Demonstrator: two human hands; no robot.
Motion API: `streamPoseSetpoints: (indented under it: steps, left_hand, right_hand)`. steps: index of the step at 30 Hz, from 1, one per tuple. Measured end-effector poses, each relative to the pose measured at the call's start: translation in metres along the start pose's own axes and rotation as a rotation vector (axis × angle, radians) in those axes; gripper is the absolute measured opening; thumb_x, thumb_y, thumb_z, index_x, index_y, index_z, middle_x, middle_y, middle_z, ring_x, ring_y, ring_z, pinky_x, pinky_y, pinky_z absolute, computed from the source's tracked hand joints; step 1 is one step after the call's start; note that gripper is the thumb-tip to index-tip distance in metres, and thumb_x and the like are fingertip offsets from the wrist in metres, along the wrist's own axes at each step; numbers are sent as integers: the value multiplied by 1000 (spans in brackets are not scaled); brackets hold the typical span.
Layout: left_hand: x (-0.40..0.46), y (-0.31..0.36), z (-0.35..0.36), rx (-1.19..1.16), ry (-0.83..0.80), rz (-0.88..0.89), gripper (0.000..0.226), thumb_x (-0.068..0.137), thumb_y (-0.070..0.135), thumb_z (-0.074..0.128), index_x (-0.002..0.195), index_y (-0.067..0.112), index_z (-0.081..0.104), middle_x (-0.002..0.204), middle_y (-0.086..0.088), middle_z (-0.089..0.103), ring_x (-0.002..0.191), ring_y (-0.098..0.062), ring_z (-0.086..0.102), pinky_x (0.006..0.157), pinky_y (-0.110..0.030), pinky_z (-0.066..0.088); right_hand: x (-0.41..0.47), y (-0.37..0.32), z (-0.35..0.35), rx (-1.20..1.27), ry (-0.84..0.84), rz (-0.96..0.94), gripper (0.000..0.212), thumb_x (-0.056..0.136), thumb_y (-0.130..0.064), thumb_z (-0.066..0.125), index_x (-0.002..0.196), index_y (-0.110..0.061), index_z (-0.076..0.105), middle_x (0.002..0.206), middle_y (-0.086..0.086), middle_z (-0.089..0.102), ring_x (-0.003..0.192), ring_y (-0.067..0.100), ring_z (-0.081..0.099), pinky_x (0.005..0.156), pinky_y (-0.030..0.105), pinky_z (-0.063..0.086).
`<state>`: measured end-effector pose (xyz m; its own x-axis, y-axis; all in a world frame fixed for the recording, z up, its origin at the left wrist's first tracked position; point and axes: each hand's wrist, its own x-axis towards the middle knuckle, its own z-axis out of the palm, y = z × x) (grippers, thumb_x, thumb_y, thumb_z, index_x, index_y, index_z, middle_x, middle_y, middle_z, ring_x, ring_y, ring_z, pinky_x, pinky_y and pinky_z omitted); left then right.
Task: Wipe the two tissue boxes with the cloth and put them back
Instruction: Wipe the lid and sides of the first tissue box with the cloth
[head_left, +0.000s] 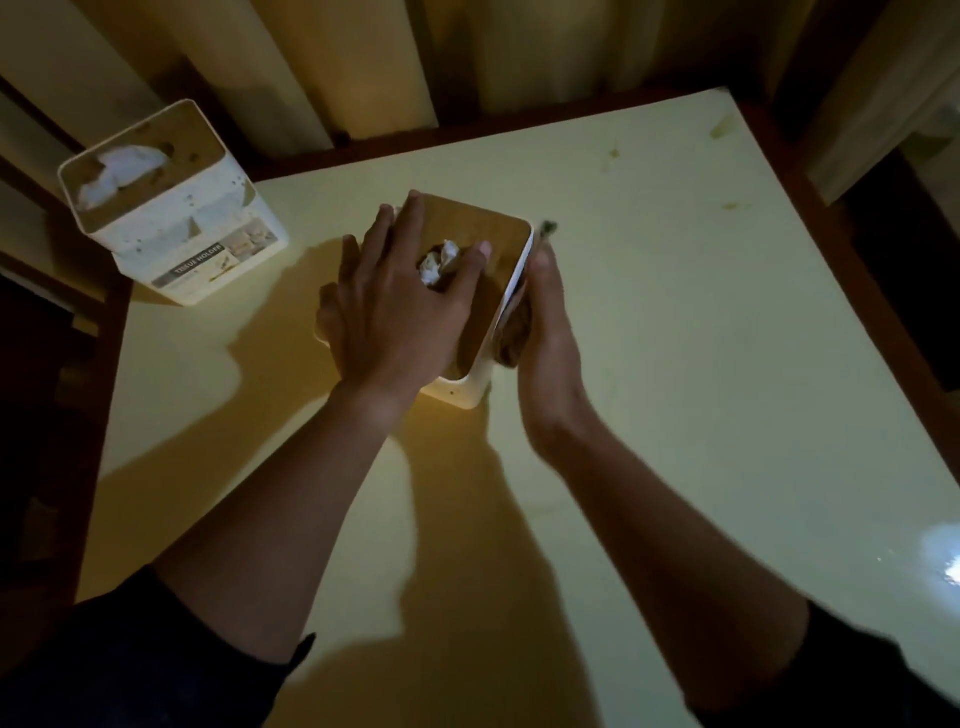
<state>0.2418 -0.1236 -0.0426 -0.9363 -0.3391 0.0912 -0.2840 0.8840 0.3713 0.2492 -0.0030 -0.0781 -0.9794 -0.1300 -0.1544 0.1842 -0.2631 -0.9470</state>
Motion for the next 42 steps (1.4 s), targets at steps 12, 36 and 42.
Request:
streamPoseSetpoints:
  steps: [12, 36, 42]
  left_hand:
    - [4, 21, -23, -122, -258, -228, 95, 90, 86, 30, 165, 36, 2, 174, 4, -1, 158, -35, 6, 122, -61, 13]
    - [-3, -13, 6, 36, 6, 21, 105, 83, 95, 23, 165, 31, 10, 174, -1, 5, 157, -26, 10, 123, -43, 12]
    - [-11, -7, 4, 67, 71, -26, 96, 89, 88, 28, 164, 30, 15, 171, -2, 14, 151, -32, 19, 118, -49, 26]
  right_hand:
    - [-38, 8, -7, 25, 156, 17, 62, 107, -65, 34, 149, -28, 61, 146, 6, 67, 138, 19, 59, 120, 46, 41]
    - [-50, -13, 16, -138, 96, -167, 78, 107, -58, 36, 172, -34, 1, 178, -13, 16, 163, 10, 22, 131, 52, 28]
    - [-53, 16, 9, -214, 66, -51, 82, 105, -66, 33, 173, -31, 3, 179, -16, 8, 165, 6, 12, 133, 53, 23]
